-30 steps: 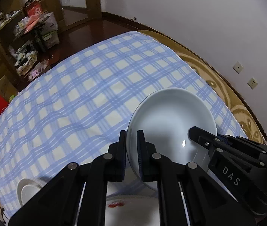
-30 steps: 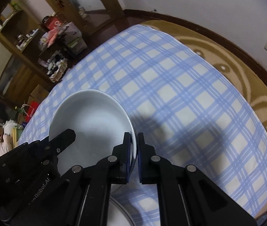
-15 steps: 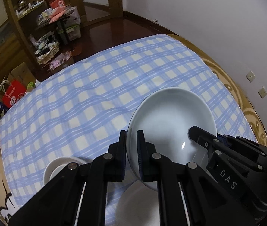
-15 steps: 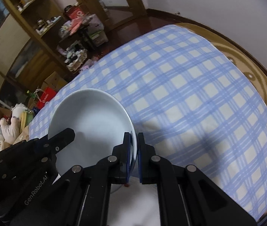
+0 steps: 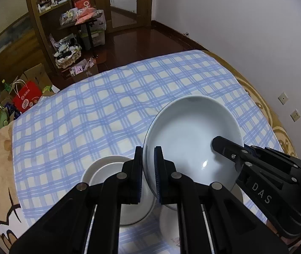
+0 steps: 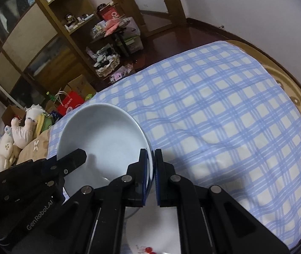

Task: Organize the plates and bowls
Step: 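Lift and carry the white bowl toward the plate stack with both tools, then lower the white bowl onto the plate stack with both tools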

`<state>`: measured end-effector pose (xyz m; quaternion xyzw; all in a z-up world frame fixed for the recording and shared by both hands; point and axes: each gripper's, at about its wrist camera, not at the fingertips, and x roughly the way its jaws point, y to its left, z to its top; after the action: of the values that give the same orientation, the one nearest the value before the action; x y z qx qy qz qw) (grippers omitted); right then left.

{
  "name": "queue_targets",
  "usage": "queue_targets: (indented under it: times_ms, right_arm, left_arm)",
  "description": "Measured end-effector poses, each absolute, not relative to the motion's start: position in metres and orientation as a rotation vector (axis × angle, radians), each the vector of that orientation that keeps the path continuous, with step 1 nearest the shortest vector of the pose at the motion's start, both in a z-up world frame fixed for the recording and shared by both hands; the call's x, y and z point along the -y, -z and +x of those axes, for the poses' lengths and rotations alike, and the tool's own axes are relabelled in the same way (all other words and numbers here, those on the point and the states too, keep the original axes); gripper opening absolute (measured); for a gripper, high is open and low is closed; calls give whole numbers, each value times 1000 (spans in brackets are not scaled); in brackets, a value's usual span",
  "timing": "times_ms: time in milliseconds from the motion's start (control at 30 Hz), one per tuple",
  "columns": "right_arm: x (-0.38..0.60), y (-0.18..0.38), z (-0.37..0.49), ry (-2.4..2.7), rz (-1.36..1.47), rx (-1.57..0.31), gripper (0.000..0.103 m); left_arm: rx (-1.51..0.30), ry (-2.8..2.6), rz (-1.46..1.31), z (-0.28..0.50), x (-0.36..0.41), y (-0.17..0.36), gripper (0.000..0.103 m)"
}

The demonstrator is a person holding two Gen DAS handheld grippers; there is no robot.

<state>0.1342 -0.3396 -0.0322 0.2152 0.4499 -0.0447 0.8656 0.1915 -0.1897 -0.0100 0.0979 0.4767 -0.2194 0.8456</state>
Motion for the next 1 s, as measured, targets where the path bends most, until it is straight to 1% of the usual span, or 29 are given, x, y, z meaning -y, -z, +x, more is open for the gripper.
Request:
queue_targets:
  times_ms: [500,733,1000]
  right_arm:
    - [283,30,133,20,364,-960,8]
    - [265,37,136,9,352,-943,8]
    - [254,54,143,-31,358,-981,8]
  left_arm:
    - [-1025,438,153,183,126,20,10]
    - [-1037,414,132,182,107,31,10]
    - [-1066,411,103,180,89,52,10]
